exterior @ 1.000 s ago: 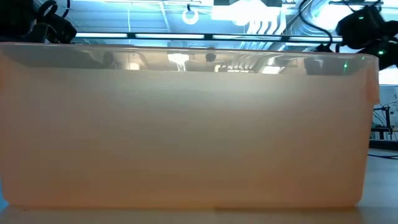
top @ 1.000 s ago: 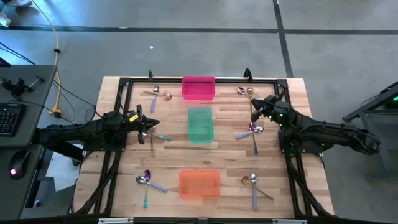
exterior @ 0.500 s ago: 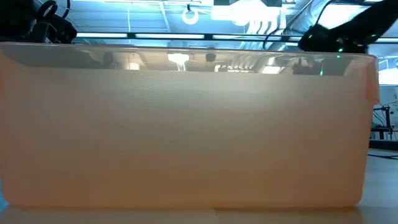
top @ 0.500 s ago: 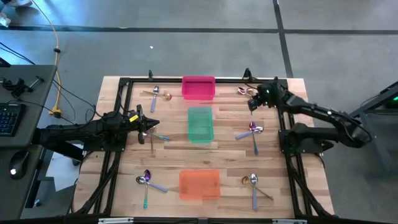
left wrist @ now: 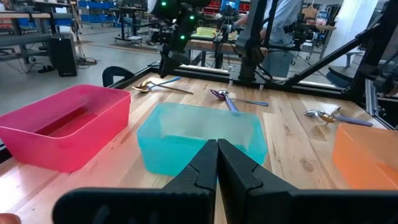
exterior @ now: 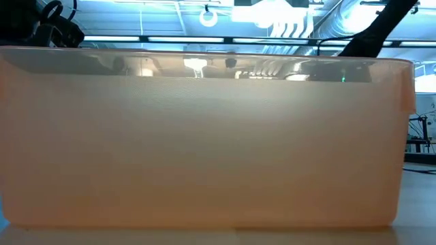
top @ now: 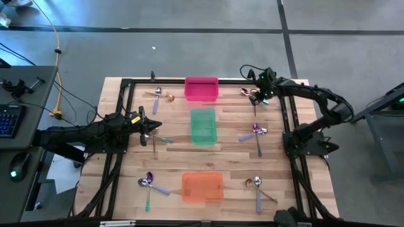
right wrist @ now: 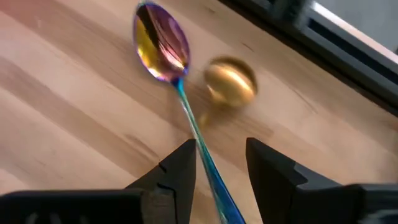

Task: Sort silverware by color (type)
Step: Put the blue spoon into the red bin

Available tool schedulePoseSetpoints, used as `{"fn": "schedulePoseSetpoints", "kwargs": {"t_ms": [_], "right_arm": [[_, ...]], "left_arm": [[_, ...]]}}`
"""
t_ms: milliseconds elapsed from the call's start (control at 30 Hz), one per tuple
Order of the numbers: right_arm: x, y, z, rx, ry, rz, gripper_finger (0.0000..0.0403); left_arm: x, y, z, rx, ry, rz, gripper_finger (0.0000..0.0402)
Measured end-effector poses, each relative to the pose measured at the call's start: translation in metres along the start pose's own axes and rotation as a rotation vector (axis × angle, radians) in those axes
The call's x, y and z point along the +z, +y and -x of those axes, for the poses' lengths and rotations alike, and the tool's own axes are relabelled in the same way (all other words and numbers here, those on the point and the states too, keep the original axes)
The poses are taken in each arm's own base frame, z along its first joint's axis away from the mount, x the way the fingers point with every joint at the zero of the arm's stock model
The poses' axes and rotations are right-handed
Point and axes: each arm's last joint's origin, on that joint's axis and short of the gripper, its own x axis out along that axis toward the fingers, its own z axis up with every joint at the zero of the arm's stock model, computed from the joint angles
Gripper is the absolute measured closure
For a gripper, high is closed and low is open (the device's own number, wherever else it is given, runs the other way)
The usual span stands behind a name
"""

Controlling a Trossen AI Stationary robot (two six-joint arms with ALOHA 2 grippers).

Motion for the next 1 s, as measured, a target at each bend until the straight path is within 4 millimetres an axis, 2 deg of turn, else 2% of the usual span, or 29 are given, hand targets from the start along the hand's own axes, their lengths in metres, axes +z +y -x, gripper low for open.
{"fn": "schedulePoseSetpoints", "kwargs": {"t_ms": [400, 1000], "right_arm": [[0.018, -0.001, -0.018, -0.003, 0.119, 0.047, 0.0277], [0.018, 0.000, -0.019, 0.021, 0.170, 0.074, 0.0277]], "left_arm": [[0.000, 0.000, 0.000, 0.001, 0.003, -0.001, 0.0401], [0.000, 0.000, 0.000, 0.000, 0.003, -0.002, 0.0401]]}}
